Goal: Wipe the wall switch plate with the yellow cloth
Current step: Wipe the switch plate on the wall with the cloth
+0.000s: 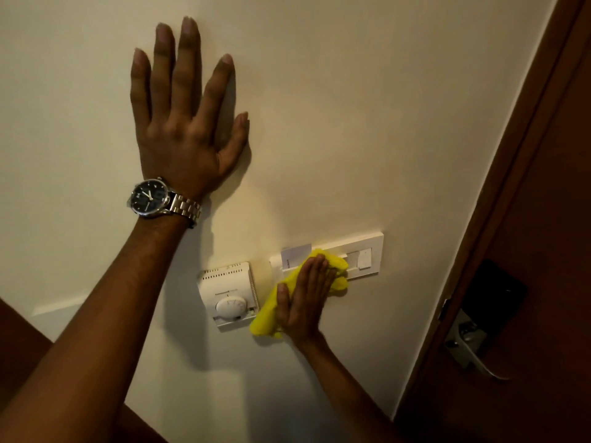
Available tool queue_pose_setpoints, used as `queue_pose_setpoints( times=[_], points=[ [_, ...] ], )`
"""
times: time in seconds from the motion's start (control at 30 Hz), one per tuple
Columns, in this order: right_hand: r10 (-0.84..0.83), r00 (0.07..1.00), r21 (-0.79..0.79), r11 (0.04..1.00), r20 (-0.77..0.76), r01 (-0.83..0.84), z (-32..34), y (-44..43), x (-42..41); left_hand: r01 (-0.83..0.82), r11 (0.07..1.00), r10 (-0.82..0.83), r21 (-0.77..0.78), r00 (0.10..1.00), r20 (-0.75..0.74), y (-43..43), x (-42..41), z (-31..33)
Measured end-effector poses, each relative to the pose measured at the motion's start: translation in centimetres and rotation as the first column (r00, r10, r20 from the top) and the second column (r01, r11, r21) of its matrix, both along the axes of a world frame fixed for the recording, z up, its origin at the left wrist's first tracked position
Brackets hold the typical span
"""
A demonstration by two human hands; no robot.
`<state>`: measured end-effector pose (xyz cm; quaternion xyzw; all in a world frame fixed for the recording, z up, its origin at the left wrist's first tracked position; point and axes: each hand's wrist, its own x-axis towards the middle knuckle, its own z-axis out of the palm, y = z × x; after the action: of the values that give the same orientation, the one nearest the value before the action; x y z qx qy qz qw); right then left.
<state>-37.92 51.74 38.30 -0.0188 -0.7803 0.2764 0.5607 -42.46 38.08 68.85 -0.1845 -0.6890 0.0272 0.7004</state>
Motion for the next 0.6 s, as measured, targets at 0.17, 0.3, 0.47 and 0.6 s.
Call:
queue_pose_setpoints(
  times=[0.17,0.3,0.47,0.6],
  points=[
    [0.053,0.997,-0.206,0.978,0.063,-0.039,0.6,-2.7,0.2,0.006,1.0,-0.006,0.007,1.0,0.004,0.2,-0.2,-0.2],
    [-0.018,0.996,0.412,0.91,-0.086,0.052,-1.4,2.9,0.1,0.009,1.0,-0.009,0.008,1.0,0.008,0.2,-0.2,0.0],
    [0.033,0.998,-0.157,0.987,0.05,-0.024,0.9,-0.8,0.5,-0.011,1.0,0.011,-0.005,1.0,-0.013,-0.1,0.0,0.0],
    [0.099,0.99,-0.132,0.988,0.101,-0.085,1.1,-1.9,1.1,-0.005,0.999,0.005,-0.033,1.0,0.008,0.1,0.0,0.1]
  ],
)
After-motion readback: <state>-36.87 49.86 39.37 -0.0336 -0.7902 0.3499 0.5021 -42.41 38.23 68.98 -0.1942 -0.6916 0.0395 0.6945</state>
